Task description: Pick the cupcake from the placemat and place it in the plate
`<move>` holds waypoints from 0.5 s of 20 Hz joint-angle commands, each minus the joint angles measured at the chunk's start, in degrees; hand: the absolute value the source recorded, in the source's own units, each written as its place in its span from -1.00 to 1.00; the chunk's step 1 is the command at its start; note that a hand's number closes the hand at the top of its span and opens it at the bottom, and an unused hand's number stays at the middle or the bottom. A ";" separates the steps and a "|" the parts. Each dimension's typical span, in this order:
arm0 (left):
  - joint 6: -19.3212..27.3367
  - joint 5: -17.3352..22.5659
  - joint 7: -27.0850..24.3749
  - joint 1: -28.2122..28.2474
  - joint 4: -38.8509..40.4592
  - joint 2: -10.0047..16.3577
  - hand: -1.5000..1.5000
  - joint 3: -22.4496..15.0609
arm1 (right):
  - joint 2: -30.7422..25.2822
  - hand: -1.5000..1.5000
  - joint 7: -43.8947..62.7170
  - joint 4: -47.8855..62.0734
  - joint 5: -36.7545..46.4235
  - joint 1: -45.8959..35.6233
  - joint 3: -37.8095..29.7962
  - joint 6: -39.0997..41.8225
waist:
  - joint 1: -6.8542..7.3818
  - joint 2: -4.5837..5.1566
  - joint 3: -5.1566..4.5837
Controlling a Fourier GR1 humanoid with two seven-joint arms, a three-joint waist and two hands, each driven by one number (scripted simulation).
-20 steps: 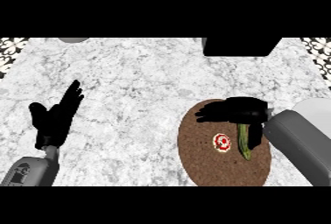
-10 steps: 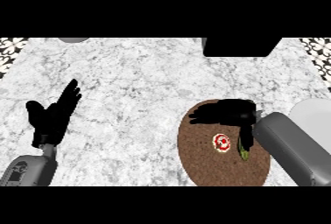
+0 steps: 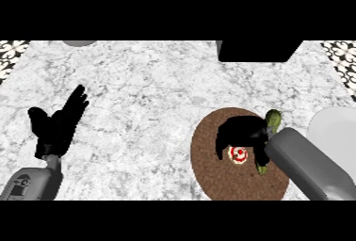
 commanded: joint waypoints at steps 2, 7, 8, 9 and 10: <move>-0.68 -1.03 -2.03 -0.51 1.99 0.64 0.00 1.79 | 0.07 1.00 -4.57 -2.36 0.57 3.83 0.50 1.03 | -0.32 0.57 0.62; -0.40 0.03 0.86 1.17 -2.02 -0.44 0.00 1.57 | 2.86 1.00 6.64 -3.04 -3.42 8.01 -4.31 2.38 | -0.58 0.29 0.63; -0.35 -0.53 -1.71 1.29 0.86 0.17 0.00 2.45 | 5.18 1.00 13.62 -1.02 -5.75 8.36 -8.29 2.42 | -1.65 0.29 0.55; -0.26 0.20 -0.20 0.79 1.00 0.89 0.00 3.46 | 3.45 1.00 17.40 0.75 -7.08 9.24 -12.77 0.79 | -3.22 0.12 0.56; -0.06 0.19 -0.47 1.30 0.27 0.89 0.00 3.53 | 4.65 1.00 22.07 2.67 -8.42 10.60 -16.23 -0.90 | -3.86 0.01 0.62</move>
